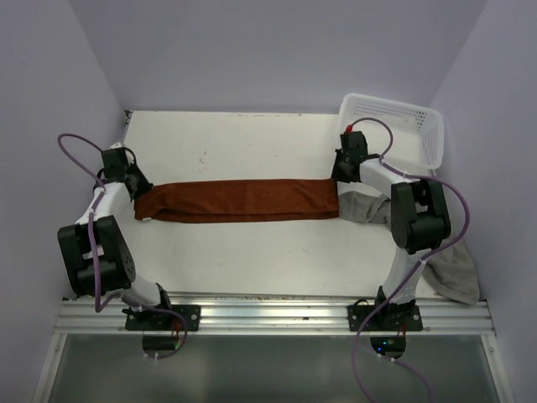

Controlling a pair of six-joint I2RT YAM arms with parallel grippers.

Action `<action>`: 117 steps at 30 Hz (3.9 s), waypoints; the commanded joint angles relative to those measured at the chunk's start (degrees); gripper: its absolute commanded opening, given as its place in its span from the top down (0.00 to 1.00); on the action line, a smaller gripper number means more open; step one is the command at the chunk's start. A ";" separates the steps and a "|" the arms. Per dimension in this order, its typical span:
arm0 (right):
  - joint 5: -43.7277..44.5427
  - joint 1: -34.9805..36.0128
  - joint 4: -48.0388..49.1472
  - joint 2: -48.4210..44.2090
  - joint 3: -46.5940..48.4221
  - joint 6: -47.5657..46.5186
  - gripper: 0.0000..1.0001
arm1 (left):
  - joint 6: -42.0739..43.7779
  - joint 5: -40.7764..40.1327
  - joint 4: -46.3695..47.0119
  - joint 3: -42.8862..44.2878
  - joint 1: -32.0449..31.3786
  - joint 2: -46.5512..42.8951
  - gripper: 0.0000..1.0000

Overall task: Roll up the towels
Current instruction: Fold the towel

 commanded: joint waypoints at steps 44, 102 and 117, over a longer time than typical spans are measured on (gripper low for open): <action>-9.10 -0.98 -5.64 -4.54 -6.73 -0.81 0.67 | 1.90 -0.38 2.30 0.19 -7.13 -12.71 0.53; -7.61 -0.89 -13.81 -7.96 0.91 -4.68 1.00 | 1.72 1.82 2.39 0.11 -7.57 -12.97 0.51; -5.41 -4.58 -16.63 -10.16 2.06 -6.88 1.00 | 1.81 1.56 2.39 -0.07 -7.83 -13.15 0.50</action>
